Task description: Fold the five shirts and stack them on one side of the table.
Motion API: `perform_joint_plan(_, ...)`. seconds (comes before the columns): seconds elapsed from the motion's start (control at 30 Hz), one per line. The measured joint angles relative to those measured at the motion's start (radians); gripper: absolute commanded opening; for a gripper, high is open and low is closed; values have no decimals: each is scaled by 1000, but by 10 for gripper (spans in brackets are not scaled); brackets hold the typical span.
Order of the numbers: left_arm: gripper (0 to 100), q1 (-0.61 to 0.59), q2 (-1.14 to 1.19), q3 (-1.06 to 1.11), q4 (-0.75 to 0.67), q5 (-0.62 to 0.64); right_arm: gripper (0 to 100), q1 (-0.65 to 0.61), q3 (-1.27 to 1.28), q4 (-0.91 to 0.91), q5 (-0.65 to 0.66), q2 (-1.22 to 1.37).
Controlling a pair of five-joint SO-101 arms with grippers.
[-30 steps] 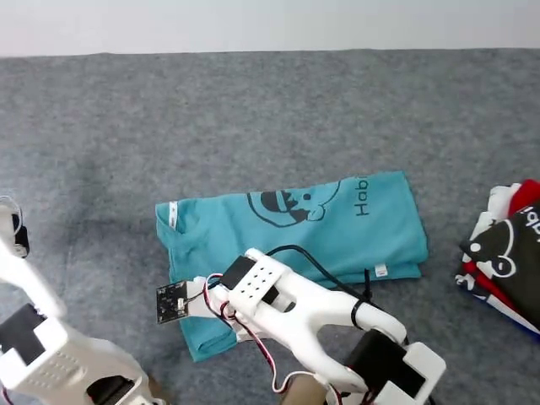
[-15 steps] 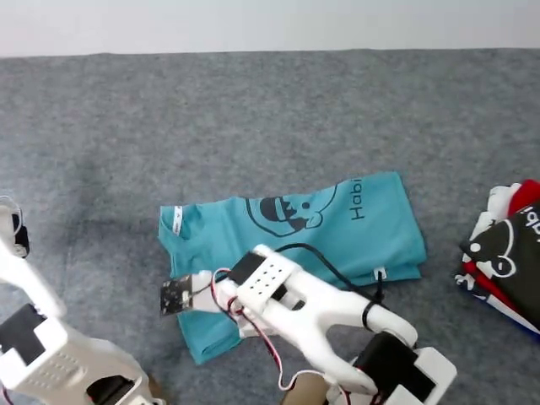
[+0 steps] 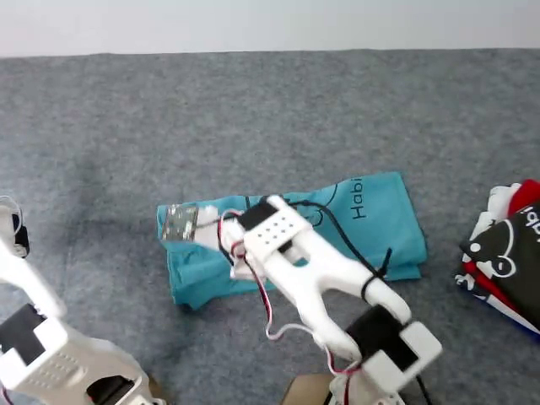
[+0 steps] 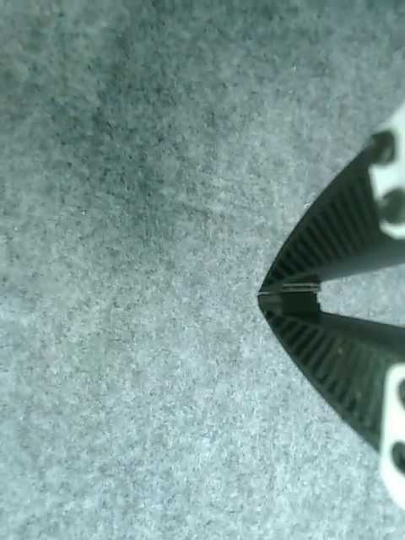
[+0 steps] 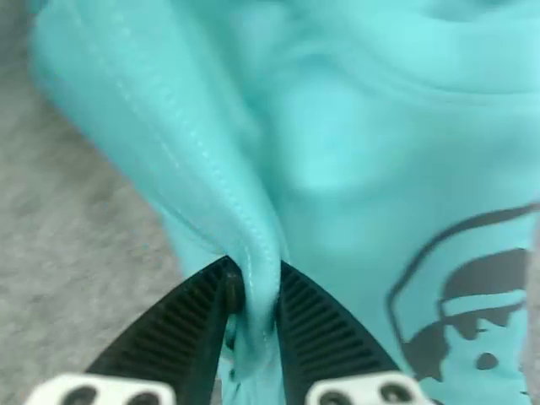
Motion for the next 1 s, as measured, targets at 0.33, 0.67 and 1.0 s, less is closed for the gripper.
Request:
perform_joint_plan(0.33,7,0,0,6,0,0,206,46,-209,110,-87,150)
perform_joint_plan(0.67,7,0,0,25,0,-3,206,130,-404,110,-110,311)
perform_joint_plan(1.0,7,0,0,25,0,-3,206,170,-663,319,-110,364)
